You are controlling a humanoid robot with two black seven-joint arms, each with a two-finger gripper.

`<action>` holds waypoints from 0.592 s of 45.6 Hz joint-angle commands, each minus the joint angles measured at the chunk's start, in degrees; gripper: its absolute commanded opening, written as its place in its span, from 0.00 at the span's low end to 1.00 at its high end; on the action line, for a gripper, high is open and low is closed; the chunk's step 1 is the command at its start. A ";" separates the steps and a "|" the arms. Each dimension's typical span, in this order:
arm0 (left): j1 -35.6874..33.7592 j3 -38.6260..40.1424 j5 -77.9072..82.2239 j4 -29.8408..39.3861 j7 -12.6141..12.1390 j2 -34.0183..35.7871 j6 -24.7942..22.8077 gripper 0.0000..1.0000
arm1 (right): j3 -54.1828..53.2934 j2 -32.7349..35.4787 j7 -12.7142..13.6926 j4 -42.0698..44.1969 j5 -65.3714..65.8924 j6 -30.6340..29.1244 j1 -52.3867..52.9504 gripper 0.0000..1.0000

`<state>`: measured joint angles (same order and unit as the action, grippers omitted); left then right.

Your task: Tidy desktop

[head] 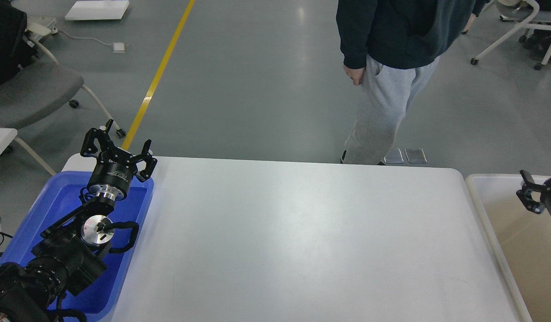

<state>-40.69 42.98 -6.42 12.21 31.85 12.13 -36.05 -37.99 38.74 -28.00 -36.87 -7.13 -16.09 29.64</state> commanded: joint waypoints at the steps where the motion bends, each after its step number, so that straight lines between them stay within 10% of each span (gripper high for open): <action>1: -0.01 0.00 0.01 0.00 -0.03 0.00 0.01 1.00 | -10.26 1.16 -0.21 -15.60 0.71 0.44 -6.70 1.00; 27: -0.01 0.00 0.01 0.00 -0.03 0.00 0.01 1.00 | -20.72 -10.35 -1.17 -28.35 18.29 9.23 -18.48 1.00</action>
<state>-40.69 42.98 -6.42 12.22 31.82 12.13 -36.03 -53.79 34.57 -28.93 -62.20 3.16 -8.81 15.40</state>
